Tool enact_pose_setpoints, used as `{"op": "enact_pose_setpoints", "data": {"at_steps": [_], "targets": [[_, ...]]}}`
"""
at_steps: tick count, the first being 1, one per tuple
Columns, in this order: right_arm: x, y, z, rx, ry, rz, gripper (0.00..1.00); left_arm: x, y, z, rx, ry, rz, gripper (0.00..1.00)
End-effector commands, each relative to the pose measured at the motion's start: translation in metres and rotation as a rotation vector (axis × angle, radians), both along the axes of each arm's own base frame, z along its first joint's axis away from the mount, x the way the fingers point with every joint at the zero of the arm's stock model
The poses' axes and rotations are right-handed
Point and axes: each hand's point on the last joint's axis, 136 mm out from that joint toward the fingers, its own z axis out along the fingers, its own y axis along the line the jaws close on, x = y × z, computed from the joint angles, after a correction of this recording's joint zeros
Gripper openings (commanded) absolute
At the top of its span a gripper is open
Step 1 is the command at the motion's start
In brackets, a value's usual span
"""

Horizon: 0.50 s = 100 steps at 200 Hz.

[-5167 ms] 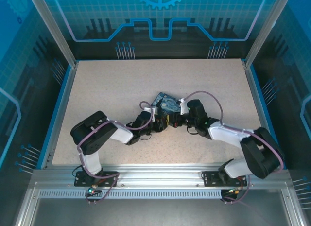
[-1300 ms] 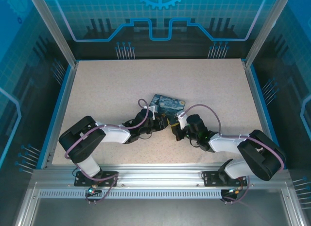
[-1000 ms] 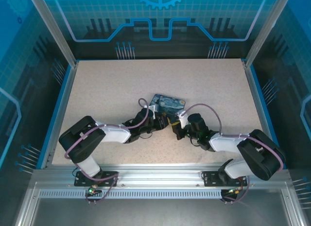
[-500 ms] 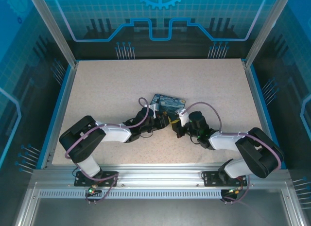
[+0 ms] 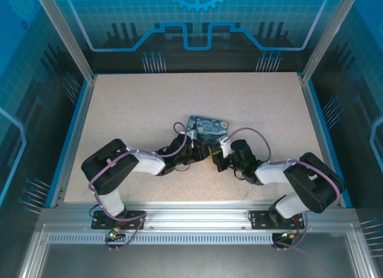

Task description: Unlock a padlock with a key

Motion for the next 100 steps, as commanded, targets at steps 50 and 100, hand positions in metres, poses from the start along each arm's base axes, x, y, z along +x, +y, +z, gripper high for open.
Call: {"op": "enact_pose_setpoints", "data": {"at_steps": [50,100], "targets": [[0.001,0.012,0.009,0.062,0.038,-0.02,0.0,-0.002,-0.007,-0.001,-0.042,-0.014,-0.016,0.4],[-0.006,0.011,-0.002,0.081,0.112,-0.05,0.0,-0.004,0.011,0.016,-0.036,-0.055,-0.003,0.52]]}}
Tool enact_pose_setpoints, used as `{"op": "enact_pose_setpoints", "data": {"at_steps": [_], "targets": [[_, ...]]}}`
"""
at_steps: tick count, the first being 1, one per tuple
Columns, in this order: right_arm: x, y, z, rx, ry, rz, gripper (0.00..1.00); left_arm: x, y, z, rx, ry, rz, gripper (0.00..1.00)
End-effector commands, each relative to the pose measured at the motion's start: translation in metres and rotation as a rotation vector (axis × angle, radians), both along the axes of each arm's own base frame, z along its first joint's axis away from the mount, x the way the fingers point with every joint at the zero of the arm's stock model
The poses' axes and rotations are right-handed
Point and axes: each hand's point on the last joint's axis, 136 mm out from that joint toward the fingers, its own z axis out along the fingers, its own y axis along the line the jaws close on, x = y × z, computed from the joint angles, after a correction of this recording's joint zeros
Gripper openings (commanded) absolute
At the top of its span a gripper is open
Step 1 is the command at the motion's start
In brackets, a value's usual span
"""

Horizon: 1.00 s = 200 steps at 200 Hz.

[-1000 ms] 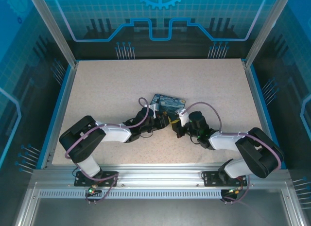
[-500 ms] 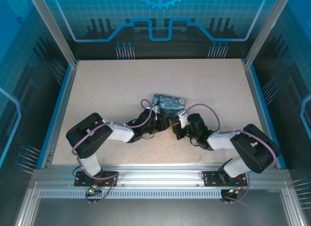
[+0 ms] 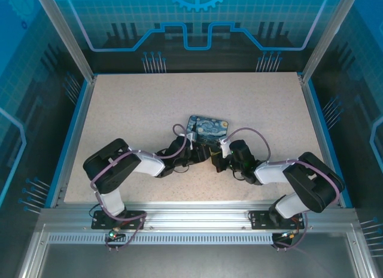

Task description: Unlock a padlock with a key

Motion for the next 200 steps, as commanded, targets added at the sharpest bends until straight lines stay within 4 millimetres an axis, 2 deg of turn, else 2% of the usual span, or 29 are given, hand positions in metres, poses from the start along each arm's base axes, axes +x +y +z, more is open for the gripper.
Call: {"op": "enact_pose_setpoints", "data": {"at_steps": [1,23,54,114,200], "targets": [[-0.002,0.008,0.002,0.043,0.033,-0.011,0.0,0.0,0.007,0.021,-0.023,-0.051,0.0,0.52],[-0.006,0.009,0.003,0.067,0.071,-0.031,0.0,-0.001,0.018,0.019,-0.054,-0.032,0.034,0.56],[-0.007,0.011,0.008,0.093,0.124,-0.051,0.0,0.001,0.029,0.014,-0.152,0.003,0.078,0.56],[-0.01,0.023,0.021,0.182,0.248,-0.078,0.0,0.002,0.02,0.006,-0.238,0.041,0.078,0.53],[-0.014,0.022,0.023,0.266,0.359,-0.16,0.0,0.004,0.012,0.0,-0.33,0.076,0.09,0.42]]}}
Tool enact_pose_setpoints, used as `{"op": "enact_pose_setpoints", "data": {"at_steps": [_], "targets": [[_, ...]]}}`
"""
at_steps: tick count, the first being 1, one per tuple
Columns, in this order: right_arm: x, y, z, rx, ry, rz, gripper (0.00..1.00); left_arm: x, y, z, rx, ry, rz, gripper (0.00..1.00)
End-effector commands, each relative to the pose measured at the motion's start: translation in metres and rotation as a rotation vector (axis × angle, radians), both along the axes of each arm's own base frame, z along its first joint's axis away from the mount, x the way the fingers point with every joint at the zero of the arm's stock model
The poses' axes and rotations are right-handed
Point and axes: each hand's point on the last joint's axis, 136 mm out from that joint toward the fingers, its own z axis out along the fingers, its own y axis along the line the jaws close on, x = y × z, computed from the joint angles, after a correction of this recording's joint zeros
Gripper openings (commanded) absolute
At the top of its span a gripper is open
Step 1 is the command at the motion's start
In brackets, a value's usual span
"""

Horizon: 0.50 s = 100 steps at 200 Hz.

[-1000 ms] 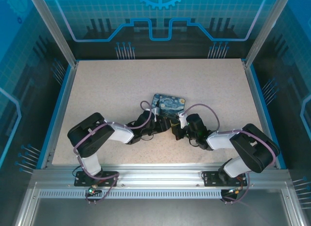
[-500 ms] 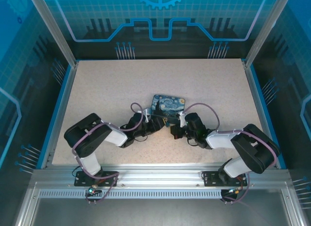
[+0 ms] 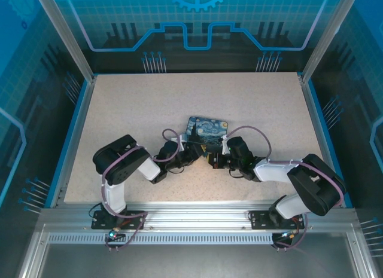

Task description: Unlock a padlock with a key

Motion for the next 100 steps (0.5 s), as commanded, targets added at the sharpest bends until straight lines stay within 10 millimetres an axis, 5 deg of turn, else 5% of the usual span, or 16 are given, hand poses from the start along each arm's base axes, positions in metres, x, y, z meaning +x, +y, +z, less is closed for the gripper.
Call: {"op": "enact_pose_setpoints", "data": {"at_steps": [1,100], "targets": [[-0.0024,0.0073,0.0118,0.062,0.025,-0.014,0.0,-0.0027,-0.0058,0.0055,-0.058,0.001,-0.016,0.42],[0.0008,0.0159,0.0148,0.11,0.048,-0.026,0.0,-0.0067,-0.0146,0.0083,-0.072,0.006,-0.017,0.41]]}}
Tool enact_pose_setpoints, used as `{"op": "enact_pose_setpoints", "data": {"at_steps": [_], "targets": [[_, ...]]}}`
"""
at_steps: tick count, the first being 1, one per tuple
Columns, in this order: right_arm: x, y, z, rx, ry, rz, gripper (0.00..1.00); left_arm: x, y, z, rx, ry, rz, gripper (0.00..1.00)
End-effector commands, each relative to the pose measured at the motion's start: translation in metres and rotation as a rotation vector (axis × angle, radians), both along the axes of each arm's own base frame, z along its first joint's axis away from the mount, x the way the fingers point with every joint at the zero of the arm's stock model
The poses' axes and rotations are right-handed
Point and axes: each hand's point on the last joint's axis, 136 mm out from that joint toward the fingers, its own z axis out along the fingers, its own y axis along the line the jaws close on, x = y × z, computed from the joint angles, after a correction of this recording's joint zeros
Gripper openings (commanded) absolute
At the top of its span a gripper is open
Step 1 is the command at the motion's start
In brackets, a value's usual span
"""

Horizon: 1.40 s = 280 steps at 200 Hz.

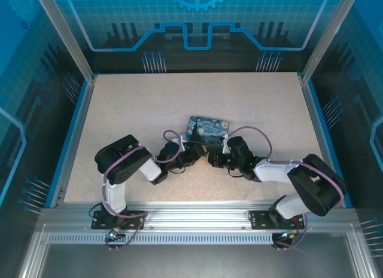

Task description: Unlock a padlock with a key

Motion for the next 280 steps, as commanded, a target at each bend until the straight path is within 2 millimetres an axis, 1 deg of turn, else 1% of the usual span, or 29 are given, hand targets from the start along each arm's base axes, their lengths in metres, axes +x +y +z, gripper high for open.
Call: {"op": "enact_pose_setpoints", "data": {"at_steps": [1,29,65,83,94,117,121,123,130,150,184,201,223,241,260,280], "targets": [[-0.001,0.013,0.009,0.046,-0.007,0.029,0.0,-0.003,-0.007,0.003,-0.026,-0.003,-0.009,0.41],[-0.002,0.015,0.011,0.06,-0.003,0.036,0.0,-0.002,-0.009,0.007,-0.034,-0.011,-0.008,0.36],[-0.003,0.018,0.014,0.082,0.005,0.039,0.0,-0.001,-0.01,0.006,-0.032,-0.014,-0.002,0.29],[-0.003,0.02,0.016,0.093,0.005,0.044,0.0,-0.001,-0.009,0.007,-0.036,-0.017,0.001,0.24],[-0.003,0.021,0.017,0.097,0.001,0.05,0.0,-0.001,-0.009,0.009,-0.04,-0.021,0.006,0.19],[-0.004,0.019,0.016,0.081,-0.003,0.053,0.0,-0.001,-0.008,0.011,-0.039,-0.029,0.005,0.12],[-0.004,0.018,0.016,0.075,-0.006,0.052,0.01,-0.001,-0.008,0.012,-0.038,-0.031,0.005,0.11],[-0.004,0.018,0.015,0.072,-0.005,0.052,0.04,-0.001,-0.008,0.012,-0.038,-0.031,0.004,0.11],[-0.004,0.016,0.015,0.057,-0.011,0.051,0.08,-0.001,-0.008,0.013,-0.037,-0.032,0.006,0.09],[-0.006,0.007,0.015,-0.002,-0.036,0.055,0.16,0.0,-0.007,0.015,-0.035,-0.04,0.007,0.04],[-0.016,-0.014,0.013,-0.152,-0.092,0.092,0.27,-0.001,-0.007,0.02,-0.035,-0.046,0.007,0.01],[-0.018,-0.02,0.025,-0.179,-0.183,0.121,0.31,-0.001,-0.006,0.024,-0.038,-0.049,0.007,0.01],[-0.021,-0.021,0.049,-0.23,-0.354,0.184,0.36,-0.002,-0.004,0.031,-0.037,-0.059,0.01,0.0],[-0.025,-0.022,0.071,-0.321,-0.514,0.241,0.37,-0.002,-0.003,0.037,-0.03,-0.069,0.007,0.0],[-0.024,-0.028,0.092,-0.432,-0.662,0.248,0.36,-0.002,-0.001,0.042,-0.024,-0.07,0.011,0.0],[-0.032,-0.02,0.108,-0.5,-0.823,0.338,0.37,-0.003,0.001,0.046,-0.053,-0.061,0.019,0.0]]}}
